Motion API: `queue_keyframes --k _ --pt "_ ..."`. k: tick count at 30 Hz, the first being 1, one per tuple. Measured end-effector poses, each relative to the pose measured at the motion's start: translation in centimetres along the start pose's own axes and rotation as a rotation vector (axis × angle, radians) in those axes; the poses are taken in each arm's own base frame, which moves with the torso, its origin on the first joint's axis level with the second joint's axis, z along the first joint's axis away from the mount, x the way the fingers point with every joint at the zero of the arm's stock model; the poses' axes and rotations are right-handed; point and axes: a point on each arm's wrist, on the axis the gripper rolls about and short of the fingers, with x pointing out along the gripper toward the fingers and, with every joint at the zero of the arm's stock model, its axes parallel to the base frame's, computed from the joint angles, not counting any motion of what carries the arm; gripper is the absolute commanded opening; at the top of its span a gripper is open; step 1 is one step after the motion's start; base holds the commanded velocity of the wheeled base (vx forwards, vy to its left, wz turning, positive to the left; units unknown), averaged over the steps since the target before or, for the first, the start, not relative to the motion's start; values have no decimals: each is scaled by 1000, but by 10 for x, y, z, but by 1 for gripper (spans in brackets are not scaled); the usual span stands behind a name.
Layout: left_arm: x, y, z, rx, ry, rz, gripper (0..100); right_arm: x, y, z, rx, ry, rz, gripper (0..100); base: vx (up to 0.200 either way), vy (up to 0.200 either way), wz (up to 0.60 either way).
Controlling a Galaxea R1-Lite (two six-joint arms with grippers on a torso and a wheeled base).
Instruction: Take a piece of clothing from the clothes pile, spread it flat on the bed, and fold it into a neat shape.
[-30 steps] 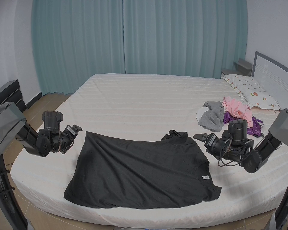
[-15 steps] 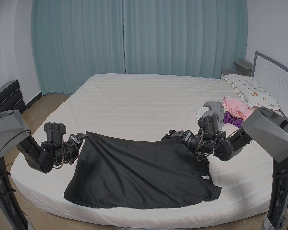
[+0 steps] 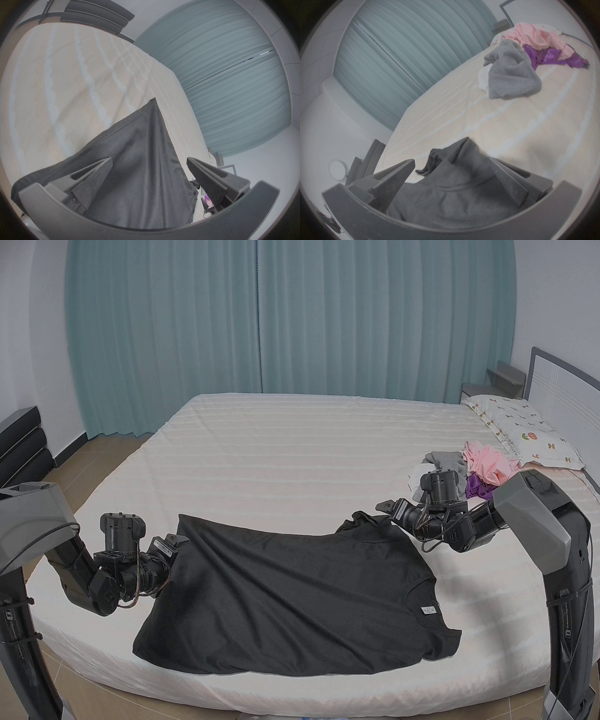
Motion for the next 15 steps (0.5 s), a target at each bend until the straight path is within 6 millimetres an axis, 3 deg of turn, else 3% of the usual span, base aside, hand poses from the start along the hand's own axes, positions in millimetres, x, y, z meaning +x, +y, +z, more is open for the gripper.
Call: queue_keyframes --k 15 --pt "3 5 -2 -1 7 17 100 21 -20 -7 -147 4 -24 100 0 0 0"
